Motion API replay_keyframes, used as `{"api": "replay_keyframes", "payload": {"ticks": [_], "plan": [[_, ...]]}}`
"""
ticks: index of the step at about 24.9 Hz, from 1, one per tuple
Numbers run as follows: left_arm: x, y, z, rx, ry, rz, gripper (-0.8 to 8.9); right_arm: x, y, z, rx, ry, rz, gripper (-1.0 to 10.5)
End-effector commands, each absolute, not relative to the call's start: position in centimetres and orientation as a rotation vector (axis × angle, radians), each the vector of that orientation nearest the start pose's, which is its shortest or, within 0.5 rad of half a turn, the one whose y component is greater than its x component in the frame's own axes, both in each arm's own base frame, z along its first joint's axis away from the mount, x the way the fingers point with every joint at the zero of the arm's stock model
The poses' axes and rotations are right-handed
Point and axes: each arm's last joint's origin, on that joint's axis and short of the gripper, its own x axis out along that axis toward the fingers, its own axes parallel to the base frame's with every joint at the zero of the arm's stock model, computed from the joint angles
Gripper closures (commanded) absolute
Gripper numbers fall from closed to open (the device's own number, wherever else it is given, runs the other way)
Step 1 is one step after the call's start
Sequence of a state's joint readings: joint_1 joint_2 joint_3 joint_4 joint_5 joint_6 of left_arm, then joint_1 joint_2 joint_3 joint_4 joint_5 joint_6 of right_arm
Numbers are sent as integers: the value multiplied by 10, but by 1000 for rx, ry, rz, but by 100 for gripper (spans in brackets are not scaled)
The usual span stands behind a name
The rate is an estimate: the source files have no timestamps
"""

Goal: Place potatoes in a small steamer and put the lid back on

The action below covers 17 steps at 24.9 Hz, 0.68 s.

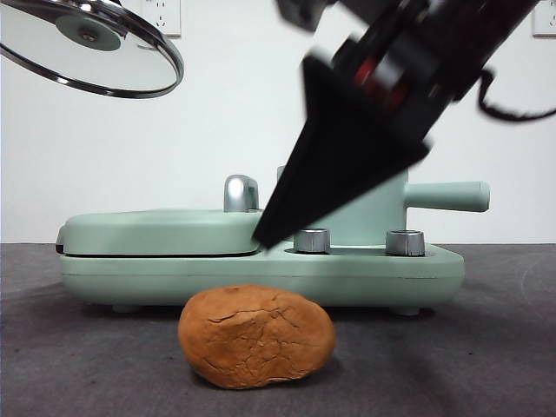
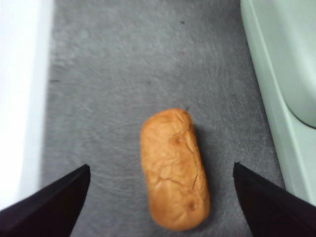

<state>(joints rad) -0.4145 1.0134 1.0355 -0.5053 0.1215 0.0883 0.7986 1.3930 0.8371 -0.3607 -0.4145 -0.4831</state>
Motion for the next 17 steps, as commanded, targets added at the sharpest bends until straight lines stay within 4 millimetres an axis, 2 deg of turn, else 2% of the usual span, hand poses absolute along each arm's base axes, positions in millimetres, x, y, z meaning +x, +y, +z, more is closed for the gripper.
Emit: {"api": "replay_keyframes", "payload": {"ticks": [1, 10, 17], "plan": [[190, -88, 355, 146, 421, -548, 803, 185, 212, 201, -606, 676, 1333, 485], [190, -88, 355, 140, 422, -546, 803, 194, 222, 172, -618, 752, 1336, 514], [190, -88, 355, 140, 422, -546, 803, 193, 225, 165, -613, 787, 1336, 736]]}}
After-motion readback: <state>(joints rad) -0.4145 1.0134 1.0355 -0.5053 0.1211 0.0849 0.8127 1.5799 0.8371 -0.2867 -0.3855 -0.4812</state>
